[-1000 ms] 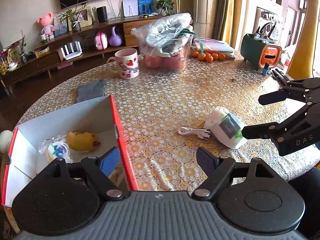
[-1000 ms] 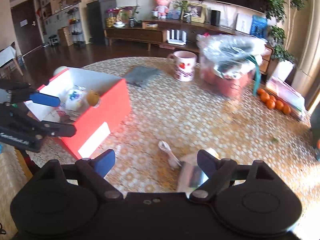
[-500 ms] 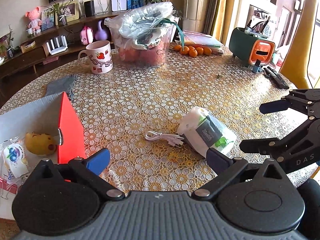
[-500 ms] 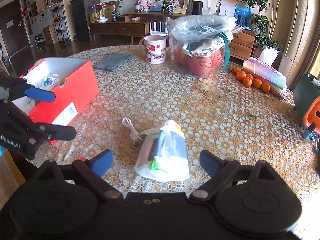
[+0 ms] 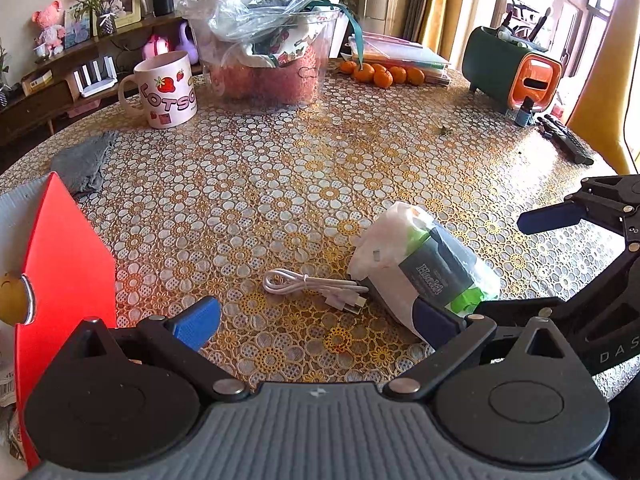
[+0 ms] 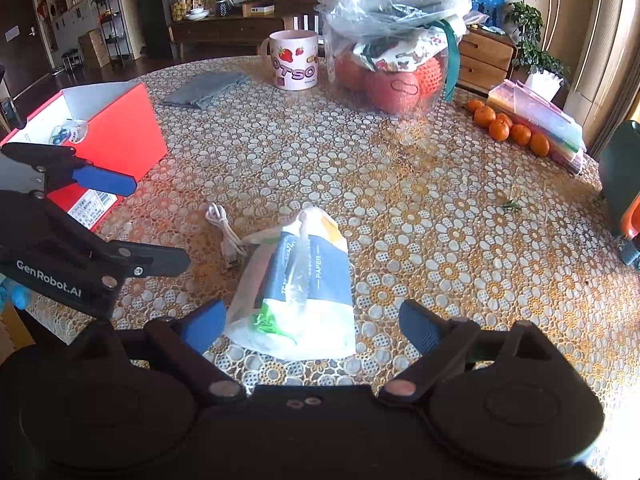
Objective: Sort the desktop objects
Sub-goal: 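Move both tools back over the tissue pack and white cable, then grasp the white-and-green tissue pack with the right tool while the left tool grasps the white cable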
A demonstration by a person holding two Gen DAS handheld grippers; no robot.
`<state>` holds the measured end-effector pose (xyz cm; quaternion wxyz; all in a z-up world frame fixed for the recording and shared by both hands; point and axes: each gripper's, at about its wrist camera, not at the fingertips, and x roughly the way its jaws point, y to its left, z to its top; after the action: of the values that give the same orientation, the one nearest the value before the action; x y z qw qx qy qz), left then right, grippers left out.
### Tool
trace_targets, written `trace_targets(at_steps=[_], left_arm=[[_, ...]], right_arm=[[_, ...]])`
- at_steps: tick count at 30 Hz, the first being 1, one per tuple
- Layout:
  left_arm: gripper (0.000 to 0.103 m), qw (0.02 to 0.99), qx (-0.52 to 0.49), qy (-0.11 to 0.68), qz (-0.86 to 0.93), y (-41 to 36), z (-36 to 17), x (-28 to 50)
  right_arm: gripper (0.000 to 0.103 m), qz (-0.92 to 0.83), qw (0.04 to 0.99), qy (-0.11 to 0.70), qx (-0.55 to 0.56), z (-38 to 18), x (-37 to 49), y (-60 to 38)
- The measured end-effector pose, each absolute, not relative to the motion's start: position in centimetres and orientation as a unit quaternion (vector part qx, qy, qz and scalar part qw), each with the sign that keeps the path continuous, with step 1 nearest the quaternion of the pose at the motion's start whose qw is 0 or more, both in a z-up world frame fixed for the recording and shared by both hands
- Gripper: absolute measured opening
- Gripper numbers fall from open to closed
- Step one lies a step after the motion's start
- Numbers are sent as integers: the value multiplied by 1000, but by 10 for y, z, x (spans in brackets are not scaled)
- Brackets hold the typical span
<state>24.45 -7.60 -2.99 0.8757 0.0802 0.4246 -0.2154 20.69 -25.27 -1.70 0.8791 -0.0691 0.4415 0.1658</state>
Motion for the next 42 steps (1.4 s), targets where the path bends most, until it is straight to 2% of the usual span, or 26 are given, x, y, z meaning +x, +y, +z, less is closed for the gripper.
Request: trace_targets(at_steps=[18, 20, 22, 24, 26, 29, 33, 42], left_arm=[[103, 864, 61, 451, -213, -79, -59, 277], [103, 863, 59, 451, -218, -79, -60, 277], [103, 864, 58, 450, -217, -79, -62, 278], [103, 865, 57, 448, -220, -79, -62, 278], [103, 865, 57, 445, -223, -79, -63, 278], [103, 864, 63, 447, -223, -81, -64, 280], [103, 861, 76, 448, -230, -85, -67, 280], [102, 857, 96, 448, -234, -97, -78, 284]], right_arm=[[92, 178, 865, 466, -58, -55, 243, -239], [78, 179, 863, 469, -62, -59, 244, -237], [76, 182, 861, 472, -59, -61, 244, -238], [69, 191, 859, 473, -48, -61, 244, -240], [58, 194, 859, 471, -47, -59, 243, -242], [50, 191, 860, 472, -44, -56, 243, -247], [45, 174, 863, 473, -35, -52, 248, -265], [46, 162, 865, 475, -22, -53, 247, -281]])
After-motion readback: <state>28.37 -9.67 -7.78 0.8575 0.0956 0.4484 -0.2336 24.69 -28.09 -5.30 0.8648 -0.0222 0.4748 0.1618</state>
